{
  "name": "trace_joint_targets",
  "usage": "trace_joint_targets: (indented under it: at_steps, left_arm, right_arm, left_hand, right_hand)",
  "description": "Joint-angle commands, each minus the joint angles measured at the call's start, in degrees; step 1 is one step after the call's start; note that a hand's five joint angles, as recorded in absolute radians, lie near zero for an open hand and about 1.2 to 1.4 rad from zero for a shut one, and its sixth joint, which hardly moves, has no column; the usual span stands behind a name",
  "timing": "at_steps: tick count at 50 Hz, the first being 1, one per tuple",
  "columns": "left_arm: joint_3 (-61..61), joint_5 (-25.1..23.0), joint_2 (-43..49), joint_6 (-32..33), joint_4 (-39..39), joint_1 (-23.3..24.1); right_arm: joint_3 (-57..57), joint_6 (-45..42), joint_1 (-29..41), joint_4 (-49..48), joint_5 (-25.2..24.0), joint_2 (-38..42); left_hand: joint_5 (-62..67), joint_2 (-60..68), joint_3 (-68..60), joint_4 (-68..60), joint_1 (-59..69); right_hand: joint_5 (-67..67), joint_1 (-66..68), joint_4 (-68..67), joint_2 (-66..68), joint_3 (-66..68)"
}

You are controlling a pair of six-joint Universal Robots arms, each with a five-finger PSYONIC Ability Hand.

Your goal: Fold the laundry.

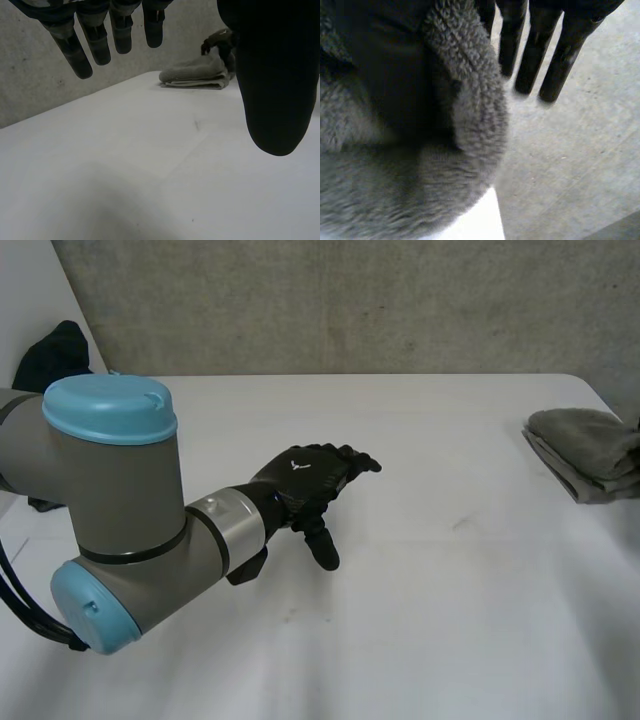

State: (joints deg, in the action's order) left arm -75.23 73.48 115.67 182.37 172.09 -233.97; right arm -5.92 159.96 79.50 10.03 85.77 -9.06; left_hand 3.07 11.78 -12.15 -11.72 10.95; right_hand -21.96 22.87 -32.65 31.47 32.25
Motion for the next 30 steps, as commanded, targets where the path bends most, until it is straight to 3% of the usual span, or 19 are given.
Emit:
trace_joint_targets:
  at_steps: [1, 8, 14, 21, 27, 30]
  left_arm:
    - [0.0, 0.1, 0.1, 0.0, 0.0, -0.3]
    - [-0.2, 0.2, -0.9, -0.1, -0.1, -1.3]
    - [-0.2, 0.2, -1.8, 0.1, -0.1, -1.6]
    - [-0.1, 0.0, -4.7, 0.4, 0.0, -4.0]
    - [0.4, -0.3, -7.7, 1.0, 3.5, -9.1]
    - [1.0, -0.4, -8.1, 1.3, 8.0, -13.1]
  right_arm:
    - [-0.6, -1.2, 1.5, 6.9, 1.2, -1.6]
    - [-5.4, -1.5, 1.1, 14.2, 2.4, -8.5]
    - [-18.1, -3.6, -3.8, 15.3, 1.4, -20.2]
    - [-30.9, -16.7, -5.1, 13.2, 1.2, -33.3]
    - [-36.6, -18.3, -3.9, 8.5, 1.1, -41.6]
    - [-40.6, -16.0, 1.5, 4.8, 0.3, -46.2]
  left_hand:
    - [-0.3, 1.0, -0.6, -1.0, 1.8]
    - [-0.5, 0.8, -0.4, -0.8, 1.6]
    - [-0.7, 0.6, -0.3, -0.7, 1.5]
    - [-1.0, 0.3, 0.1, -0.3, 1.1]
    - [-1.7, -0.4, 0.8, 0.3, 0.4]
    - [-2.2, -0.9, 1.3, 0.8, -0.1]
  right_hand:
    - [22.0, -12.9, 22.7, -21.5, -22.3]
    - [22.0, -12.9, 22.7, -21.5, -22.3]
    - [22.0, -12.9, 22.7, -21.5, -22.3]
    - [22.0, -12.9, 22.7, -21.5, -22.3]
    - [22.0, -12.9, 22.7, -21.5, -22.3]
    - [22.0, -12.9, 22.7, -21.5, -22.3]
